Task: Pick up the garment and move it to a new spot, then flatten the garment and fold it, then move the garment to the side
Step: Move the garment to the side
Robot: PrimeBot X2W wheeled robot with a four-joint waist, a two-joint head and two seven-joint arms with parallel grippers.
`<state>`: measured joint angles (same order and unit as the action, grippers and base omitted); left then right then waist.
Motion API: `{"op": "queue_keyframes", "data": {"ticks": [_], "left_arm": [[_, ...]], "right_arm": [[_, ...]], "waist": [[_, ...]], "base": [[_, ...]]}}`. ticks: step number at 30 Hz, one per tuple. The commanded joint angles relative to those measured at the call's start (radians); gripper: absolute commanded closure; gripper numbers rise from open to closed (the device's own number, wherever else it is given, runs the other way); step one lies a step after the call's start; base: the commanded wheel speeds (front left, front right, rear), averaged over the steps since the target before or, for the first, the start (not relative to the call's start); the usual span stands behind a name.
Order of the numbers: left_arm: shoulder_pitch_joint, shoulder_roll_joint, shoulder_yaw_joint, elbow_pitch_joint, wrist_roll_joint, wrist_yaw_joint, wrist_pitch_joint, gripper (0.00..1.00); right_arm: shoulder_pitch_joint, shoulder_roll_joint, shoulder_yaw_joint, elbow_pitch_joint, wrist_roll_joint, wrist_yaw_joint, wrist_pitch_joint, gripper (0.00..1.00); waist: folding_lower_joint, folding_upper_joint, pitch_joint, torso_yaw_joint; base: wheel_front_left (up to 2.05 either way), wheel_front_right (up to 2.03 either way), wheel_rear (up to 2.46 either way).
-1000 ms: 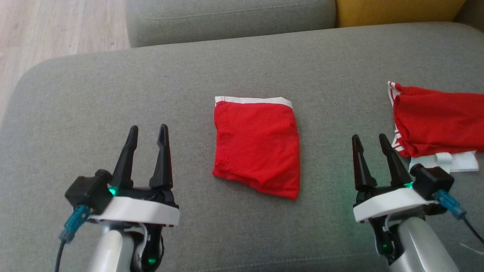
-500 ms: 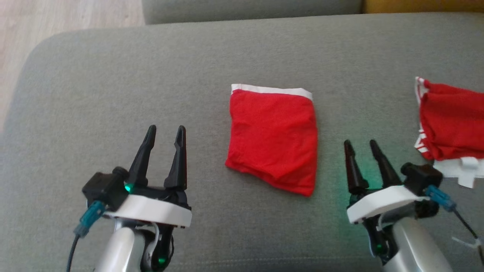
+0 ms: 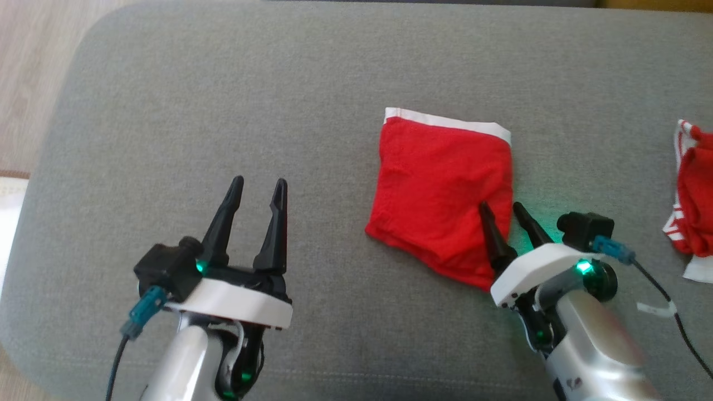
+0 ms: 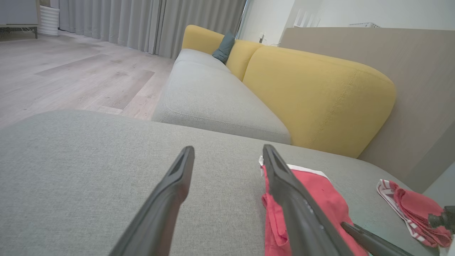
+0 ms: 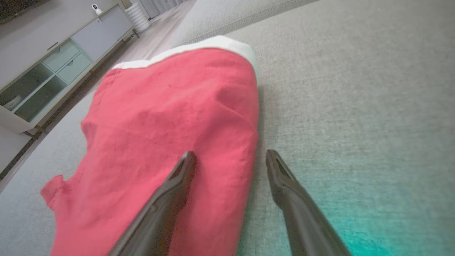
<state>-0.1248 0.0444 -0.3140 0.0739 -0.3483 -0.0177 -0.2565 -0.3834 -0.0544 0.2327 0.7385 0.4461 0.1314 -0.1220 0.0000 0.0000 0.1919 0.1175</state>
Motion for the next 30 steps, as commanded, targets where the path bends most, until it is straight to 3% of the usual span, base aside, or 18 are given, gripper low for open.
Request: {"op": "queue_keyframes", "data": {"ticks": [1, 8, 9, 10, 14, 20, 25, 30], "left_arm": [[-0.046, 0.006, 0.024, -0.030, -0.001, 0.000, -0.005, 0.00], [-0.051, 0.006, 0.029, -0.031, -0.001, 0.003, -0.005, 0.00], [-0.051, 0.006, 0.030, -0.030, 0.001, 0.003, -0.005, 0.00], [-0.052, 0.006, 0.032, -0.030, 0.002, 0.002, -0.005, 0.00], [-0.053, 0.006, 0.041, -0.030, 0.007, 0.002, -0.005, 0.00], [-0.050, 0.006, 0.052, -0.035, 0.011, -0.003, -0.005, 0.00], [-0.053, 0.006, 0.057, -0.041, 0.019, -0.005, -0.005, 0.00], [-0.062, 0.006, 0.064, -0.042, 0.027, -0.009, -0.005, 0.00]], "right_arm": [[-0.046, 0.004, 0.029, 0.001, 0.012, -0.001, 0.002, 0.00], [-0.106, 0.004, 0.108, 0.108, 0.079, -0.001, 0.016, 0.00], [-0.113, 0.004, 0.120, 0.118, 0.083, -0.001, 0.011, 0.76], [-0.121, 0.004, 0.134, 0.127, 0.080, -0.001, 0.002, 1.00], [-0.144, 0.004, 0.174, 0.149, 0.051, -0.001, -0.034, 1.00], [-0.198, -0.017, 0.211, 0.186, -0.096, -0.001, -0.101, 1.00], [-0.238, -0.110, 0.273, 0.130, -0.202, -0.001, -0.121, 1.00], [-0.266, -0.245, 0.353, 0.023, -0.218, -0.001, -0.109, 1.00]], "waist": [[0.0000, 0.0000, 0.011, 0.010], [0.0000, 0.0000, 0.026, 0.010], [0.0000, 0.0000, 0.025, 0.006], [0.0000, 0.0000, 0.023, 0.000], [0.0000, 0.0000, 0.014, -0.025], [0.0000, 0.0000, -0.003, -0.100], [0.0000, 0.0000, -0.001, -0.182], [0.0000, 0.0000, 0.014, -0.261]], "base": [[0.00, 0.00, 0.00], [0.00, 0.00, 0.00], [0.00, 0.00, 0.00], [0.00, 0.00, 0.00], [0.00, 0.00, 0.00], [0.00, 0.00, 0.00], [0.00, 0.00, 0.00], [0.00, 0.00, 0.00]]}}
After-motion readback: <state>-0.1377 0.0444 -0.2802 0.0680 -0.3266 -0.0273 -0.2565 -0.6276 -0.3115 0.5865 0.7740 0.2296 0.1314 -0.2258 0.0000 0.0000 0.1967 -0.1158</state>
